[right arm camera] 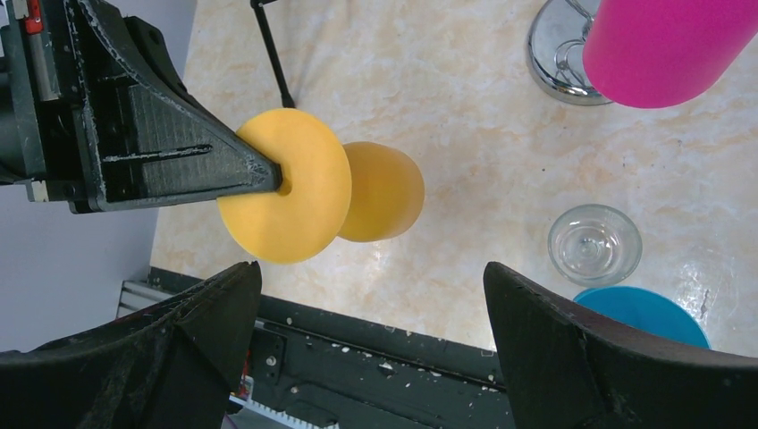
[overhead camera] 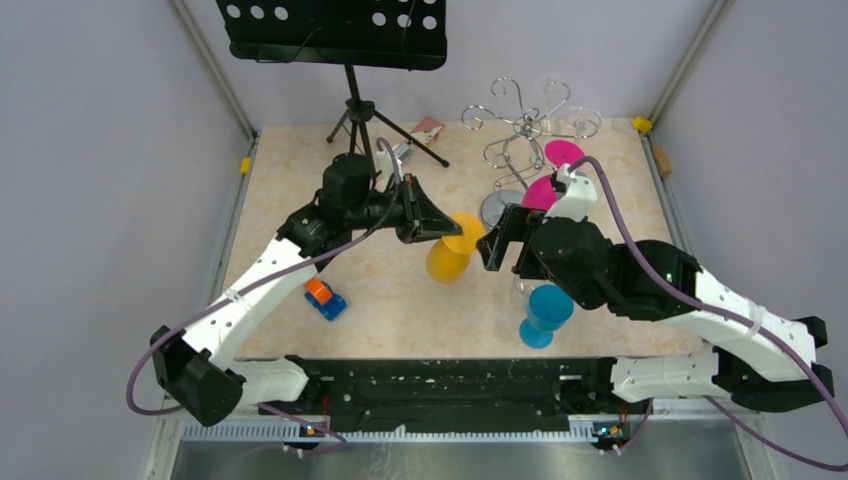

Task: Place the wine glass upside down on the wine glass rack
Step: Turn the wine glass upside down at the wine rack.

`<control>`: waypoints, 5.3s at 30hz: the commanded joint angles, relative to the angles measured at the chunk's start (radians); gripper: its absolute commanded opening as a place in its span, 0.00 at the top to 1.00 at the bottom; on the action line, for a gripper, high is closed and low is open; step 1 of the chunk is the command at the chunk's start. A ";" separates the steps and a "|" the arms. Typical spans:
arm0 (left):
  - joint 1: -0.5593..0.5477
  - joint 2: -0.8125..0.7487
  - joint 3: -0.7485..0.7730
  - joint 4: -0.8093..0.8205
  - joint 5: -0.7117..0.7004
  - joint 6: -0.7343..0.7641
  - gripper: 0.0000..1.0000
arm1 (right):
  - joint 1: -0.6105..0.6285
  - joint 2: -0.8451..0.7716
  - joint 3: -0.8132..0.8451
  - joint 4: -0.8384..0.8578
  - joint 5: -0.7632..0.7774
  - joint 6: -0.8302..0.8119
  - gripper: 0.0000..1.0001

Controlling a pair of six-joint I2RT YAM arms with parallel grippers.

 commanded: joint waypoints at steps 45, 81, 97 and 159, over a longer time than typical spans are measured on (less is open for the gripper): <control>0.056 0.173 0.304 0.131 0.001 -0.069 1.00 | -0.004 -0.046 -0.013 0.001 0.050 0.003 0.03; -0.011 0.470 0.516 0.348 -0.019 -0.252 1.00 | -0.004 -0.178 0.001 -0.220 0.145 0.160 0.03; -0.010 0.567 0.599 0.363 -0.038 -0.251 1.00 | -0.004 -0.188 -0.023 -0.181 0.149 0.126 0.03; 0.083 0.369 0.307 0.413 -0.155 -0.218 1.00 | -0.004 -0.143 -0.021 -0.112 0.161 0.060 0.02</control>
